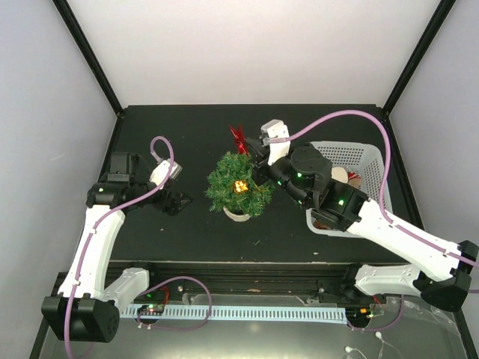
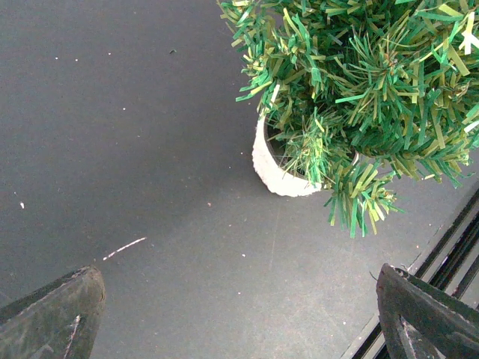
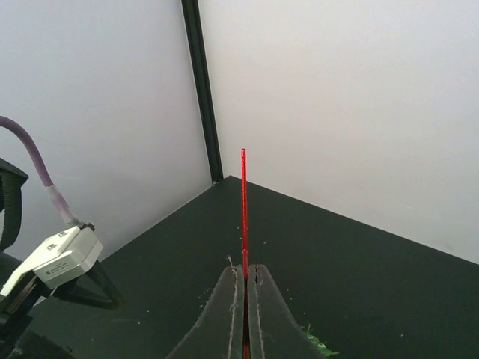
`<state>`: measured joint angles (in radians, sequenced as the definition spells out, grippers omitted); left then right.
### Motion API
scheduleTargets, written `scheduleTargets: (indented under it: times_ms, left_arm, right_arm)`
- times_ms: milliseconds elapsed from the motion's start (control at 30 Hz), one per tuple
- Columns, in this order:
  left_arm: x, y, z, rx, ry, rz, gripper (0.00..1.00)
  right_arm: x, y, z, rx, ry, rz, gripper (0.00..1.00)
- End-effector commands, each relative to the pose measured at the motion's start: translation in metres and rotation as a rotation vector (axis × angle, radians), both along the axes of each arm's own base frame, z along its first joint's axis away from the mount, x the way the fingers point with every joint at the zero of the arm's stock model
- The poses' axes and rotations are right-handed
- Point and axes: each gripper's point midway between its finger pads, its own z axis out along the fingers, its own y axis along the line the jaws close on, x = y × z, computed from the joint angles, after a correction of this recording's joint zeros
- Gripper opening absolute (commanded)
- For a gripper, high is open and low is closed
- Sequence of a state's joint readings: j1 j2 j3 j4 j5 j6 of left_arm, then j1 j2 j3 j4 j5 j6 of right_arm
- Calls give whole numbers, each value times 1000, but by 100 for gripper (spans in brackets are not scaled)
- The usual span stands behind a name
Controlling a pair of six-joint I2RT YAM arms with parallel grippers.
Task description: Decorate the small christmas tree
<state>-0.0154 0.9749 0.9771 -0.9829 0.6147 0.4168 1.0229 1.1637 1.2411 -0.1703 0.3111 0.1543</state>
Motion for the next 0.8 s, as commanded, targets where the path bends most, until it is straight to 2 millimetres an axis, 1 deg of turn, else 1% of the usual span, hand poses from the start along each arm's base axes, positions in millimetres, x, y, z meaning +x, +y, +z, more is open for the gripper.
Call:
scheduleTargets:
  times_ms: [0,233,600,767]
  left_arm:
    - [1,-5,6,-23,-25,-13,99]
    - [0,-4,7,-22,-28,-12,99]
    - [-1,-4,9,-20,-38,-9,99]
    - [-1,-4,9,-20,-39,-8,99]
  right_arm:
    - [-4,9,14,39,-36,28,1]
    - [-2,15,9,42,-30,35,1]
    - [3,21,-6,29,-12,22,1]
    - [7,19,-13,27,-1,-2,1]
